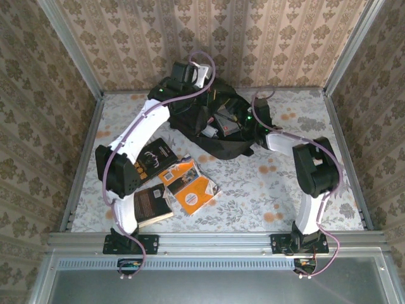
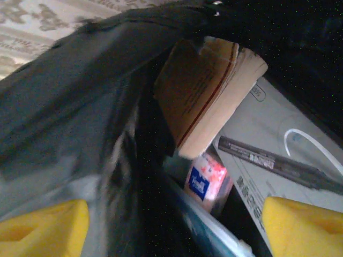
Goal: Pack the student bag
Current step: Close the student bag at the top-center of the table, then pick up the book from the center of the table.
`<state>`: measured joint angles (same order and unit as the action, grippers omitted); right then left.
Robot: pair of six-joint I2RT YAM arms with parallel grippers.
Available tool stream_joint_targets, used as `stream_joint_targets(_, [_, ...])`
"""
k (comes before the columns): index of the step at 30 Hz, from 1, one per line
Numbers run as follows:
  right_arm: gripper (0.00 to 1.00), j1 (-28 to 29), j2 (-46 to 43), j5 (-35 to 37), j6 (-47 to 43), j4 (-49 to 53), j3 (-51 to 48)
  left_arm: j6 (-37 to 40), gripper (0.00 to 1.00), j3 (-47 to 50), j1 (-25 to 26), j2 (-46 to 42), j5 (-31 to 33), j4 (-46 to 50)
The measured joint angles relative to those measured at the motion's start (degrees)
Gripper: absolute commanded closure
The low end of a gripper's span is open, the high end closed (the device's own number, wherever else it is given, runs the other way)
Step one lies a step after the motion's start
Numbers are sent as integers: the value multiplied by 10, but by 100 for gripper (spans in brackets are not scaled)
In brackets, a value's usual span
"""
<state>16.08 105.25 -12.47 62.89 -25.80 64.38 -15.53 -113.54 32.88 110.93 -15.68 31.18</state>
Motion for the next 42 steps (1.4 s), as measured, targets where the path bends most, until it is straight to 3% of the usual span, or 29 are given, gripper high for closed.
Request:
stream_joint_targets(5, [18, -12, -118, 1, -29, 25, -98, -17, 100, 4, 10, 1, -11, 0])
stream_joint_targets(10, [20, -5, -276, 17, -73, 86, -205, -30, 56, 43, 26, 0, -17, -4])
stream_joint_targets(12, [21, 7, -340, 27, -92, 117, -236, -41, 46, 72, 31, -8, -25, -6])
stream_joint_targets(17, [24, 62, -447, 52, -154, 187, -270, -72, 36, 170, 31, -61, -40, -16])
stream_joint_targets(20, [26, 116, -468, 60, -203, 238, -271, -86, 33, 273, 30, -160, -23, -19])
stream_joint_targets(25, [27, 195, -435, 60, -275, 314, -253, -106, 32, 388, 14, -350, 21, 7])
stream_joint_targets(29, [28, 246, -337, 58, -325, 358, -185, -163, 34, 525, -38, -470, 43, 23])
stream_joint_targets(34, [29, 264, -202, 32, -363, 393, -96, -253, 42, 698, -56, -515, 31, 33])
stream_joint_targets(42, [35, 264, 4, -20, -416, 479, 61, -360, 58, 830, -47, -547, 7, -29])
